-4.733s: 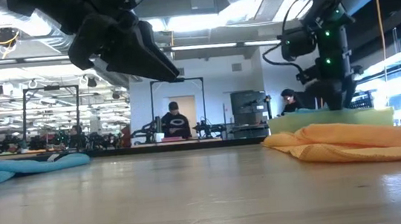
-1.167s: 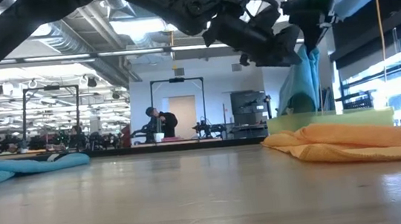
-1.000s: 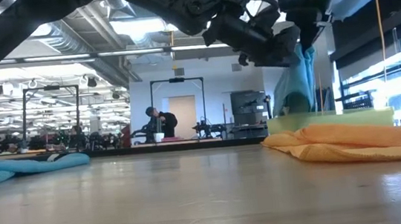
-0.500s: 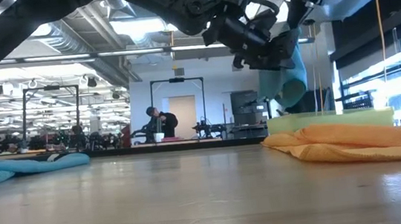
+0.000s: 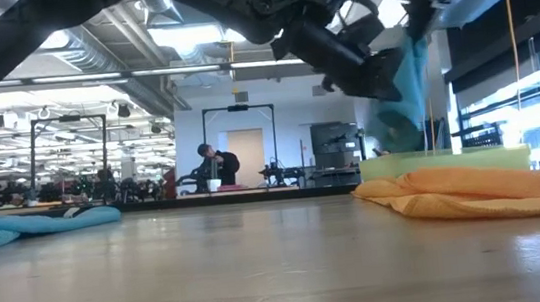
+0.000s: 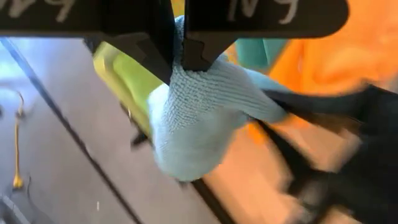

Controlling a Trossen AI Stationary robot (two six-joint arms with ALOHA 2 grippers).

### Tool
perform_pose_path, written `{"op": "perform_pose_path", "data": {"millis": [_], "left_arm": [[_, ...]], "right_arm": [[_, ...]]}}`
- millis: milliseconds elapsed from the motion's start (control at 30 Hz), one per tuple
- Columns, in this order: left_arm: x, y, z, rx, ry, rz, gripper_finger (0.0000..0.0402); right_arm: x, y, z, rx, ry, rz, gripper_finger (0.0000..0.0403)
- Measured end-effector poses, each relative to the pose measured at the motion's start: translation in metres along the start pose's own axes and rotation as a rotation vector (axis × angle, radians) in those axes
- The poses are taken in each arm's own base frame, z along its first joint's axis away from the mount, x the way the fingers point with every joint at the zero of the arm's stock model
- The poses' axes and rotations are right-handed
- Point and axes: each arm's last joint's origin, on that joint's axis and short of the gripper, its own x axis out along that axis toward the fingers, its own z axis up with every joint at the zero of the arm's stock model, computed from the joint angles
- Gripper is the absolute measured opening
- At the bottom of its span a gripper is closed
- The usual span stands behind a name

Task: Fold microfiber towels
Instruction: Put the folded blue microfiber cloth into the yellow bin

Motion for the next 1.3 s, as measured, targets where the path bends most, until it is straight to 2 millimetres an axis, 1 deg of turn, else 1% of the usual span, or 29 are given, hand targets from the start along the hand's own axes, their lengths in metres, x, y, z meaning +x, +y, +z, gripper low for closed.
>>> {"op": "perform_pose_path", "data": {"millis": [67,100,233,367,467,567,600,667,733,833,933,1033,1100,1200,1233,1300], "left_arm": [[-0.002,-0.01,-0.002,0.069,0.027,-0.044,0.0019],[-0.003,-0.014,-0.002,0.098,0.036,-0.056,0.0011],[-0.012,-0.024,0.001,0.194,0.071,-0.064,0.0007],[-0.032,-0.024,0.017,0.256,0.073,-0.062,0.0003],[-0.051,-0.021,0.034,0.281,0.044,-0.075,0.0002],[-0.07,-0.013,0.05,0.276,-0.011,-0.151,0.0001],[-0.072,-0.011,0.052,0.273,-0.026,-0.174,0.0001],[-0.07,-0.005,0.052,0.286,-0.039,-0.182,0.0001],[-0.065,0.005,0.048,0.314,-0.026,-0.163,0.0001],[-0.045,0.027,0.034,0.306,-0.021,-0.135,0.0001],[-0.024,0.038,0.015,0.285,0.006,-0.149,0.0001],[-0.017,0.046,0.007,0.23,0.008,-0.187,0.0001],[-0.015,0.046,0.004,0.218,0.006,-0.243,0.0001],[-0.016,0.036,0.002,0.212,0.007,-0.319,0.0001],[-0.017,0.032,0.003,0.194,0.009,-0.344,0.0001],[-0.019,0.023,0.002,0.144,0.025,-0.415,0.0001]], "right_arm": [[0.0,-0.001,-0.008,-0.004,0.078,-0.011,0.001],[-0.001,-0.002,-0.012,-0.001,0.113,-0.013,0.001],[-0.008,-0.001,-0.024,0.016,0.196,-0.01,0.001],[-0.022,0.001,-0.036,0.042,0.199,0.034,0.001],[-0.032,0.002,-0.045,0.069,0.225,0.096,0.001],[-0.039,0.001,-0.051,0.093,0.225,0.132,0.001],[-0.041,0.0,-0.053,0.1,0.219,0.137,0.001],[-0.043,-0.001,-0.054,0.104,0.204,0.129,0.001],[-0.042,-0.002,-0.054,0.1,0.185,0.087,0.001],[-0.033,-0.003,-0.054,0.081,0.195,0.025,0.001],[-0.016,0.002,-0.054,0.08,0.238,0.005,0.001],[0.005,0.006,-0.058,0.058,0.284,0.011,0.001],[0.02,0.008,-0.063,0.044,0.333,0.024,0.001],[0.034,0.008,-0.069,0.037,0.383,0.02,0.001],[0.035,0.008,-0.07,0.048,0.398,0.033,0.001],[0.031,0.007,-0.071,0.072,0.427,0.098,0.001]]}}
